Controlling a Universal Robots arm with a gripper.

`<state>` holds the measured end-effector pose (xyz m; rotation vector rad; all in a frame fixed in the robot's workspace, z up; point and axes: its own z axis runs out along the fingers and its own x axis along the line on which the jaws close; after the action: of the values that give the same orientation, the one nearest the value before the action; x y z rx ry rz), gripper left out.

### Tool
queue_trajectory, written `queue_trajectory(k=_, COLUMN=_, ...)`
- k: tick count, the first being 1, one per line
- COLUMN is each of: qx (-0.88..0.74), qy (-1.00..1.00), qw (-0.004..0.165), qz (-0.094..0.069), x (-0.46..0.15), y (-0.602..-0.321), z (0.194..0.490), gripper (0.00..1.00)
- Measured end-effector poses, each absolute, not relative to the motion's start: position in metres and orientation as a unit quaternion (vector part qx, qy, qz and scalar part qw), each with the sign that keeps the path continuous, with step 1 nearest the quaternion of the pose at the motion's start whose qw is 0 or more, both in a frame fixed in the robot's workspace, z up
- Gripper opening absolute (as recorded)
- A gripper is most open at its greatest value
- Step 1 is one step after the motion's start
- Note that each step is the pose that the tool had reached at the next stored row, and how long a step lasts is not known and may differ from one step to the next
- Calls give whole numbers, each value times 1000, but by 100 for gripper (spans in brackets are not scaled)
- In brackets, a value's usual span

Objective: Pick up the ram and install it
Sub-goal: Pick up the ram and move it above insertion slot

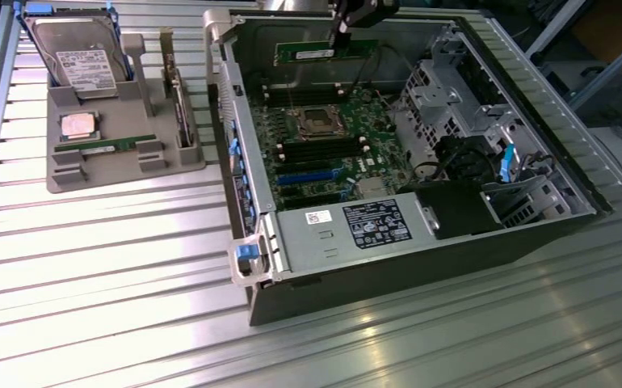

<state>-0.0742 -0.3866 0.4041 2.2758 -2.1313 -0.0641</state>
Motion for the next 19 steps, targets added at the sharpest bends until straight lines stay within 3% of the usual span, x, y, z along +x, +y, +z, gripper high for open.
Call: queue_trajectory(k=19, qx=730, qy=-683, qw=11, qz=-21, x=-46, y=-387, z=404, gripper=12)
